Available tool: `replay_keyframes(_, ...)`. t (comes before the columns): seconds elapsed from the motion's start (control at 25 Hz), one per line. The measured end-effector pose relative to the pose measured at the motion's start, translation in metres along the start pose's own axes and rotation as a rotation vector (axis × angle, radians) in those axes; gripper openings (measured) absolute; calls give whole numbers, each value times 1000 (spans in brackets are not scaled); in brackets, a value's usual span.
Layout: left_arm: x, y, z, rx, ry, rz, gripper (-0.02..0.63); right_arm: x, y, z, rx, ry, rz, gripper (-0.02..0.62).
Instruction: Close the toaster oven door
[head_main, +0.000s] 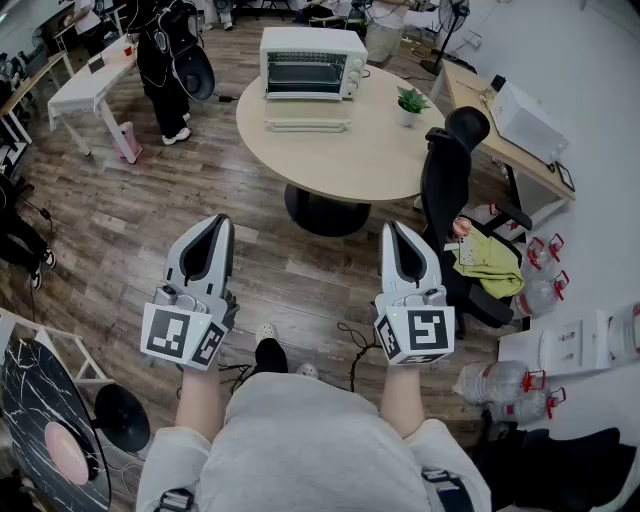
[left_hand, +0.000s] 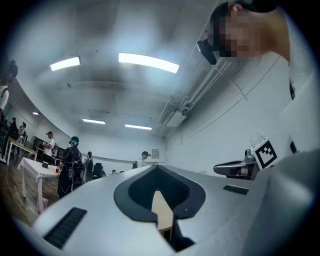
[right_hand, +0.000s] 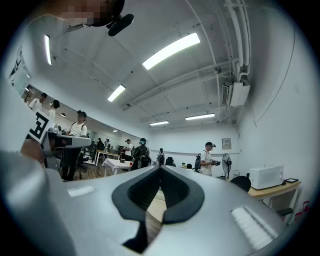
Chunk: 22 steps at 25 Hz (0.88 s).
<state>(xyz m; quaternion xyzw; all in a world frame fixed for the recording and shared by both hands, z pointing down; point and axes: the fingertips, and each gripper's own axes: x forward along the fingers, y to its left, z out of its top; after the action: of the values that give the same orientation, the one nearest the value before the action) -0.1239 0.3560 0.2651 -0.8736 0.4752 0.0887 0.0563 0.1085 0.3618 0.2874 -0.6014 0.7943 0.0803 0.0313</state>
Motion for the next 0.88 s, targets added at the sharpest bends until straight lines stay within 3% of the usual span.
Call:
replay_keyframes(0.44,28,43,-8,-10,4,-7,8,49,7,-9,-2,4,-7,11)
replay_keyframes(0.88,83,112,-9,2,-28,-24,8,131,8,-16,14,-10,-31,11)
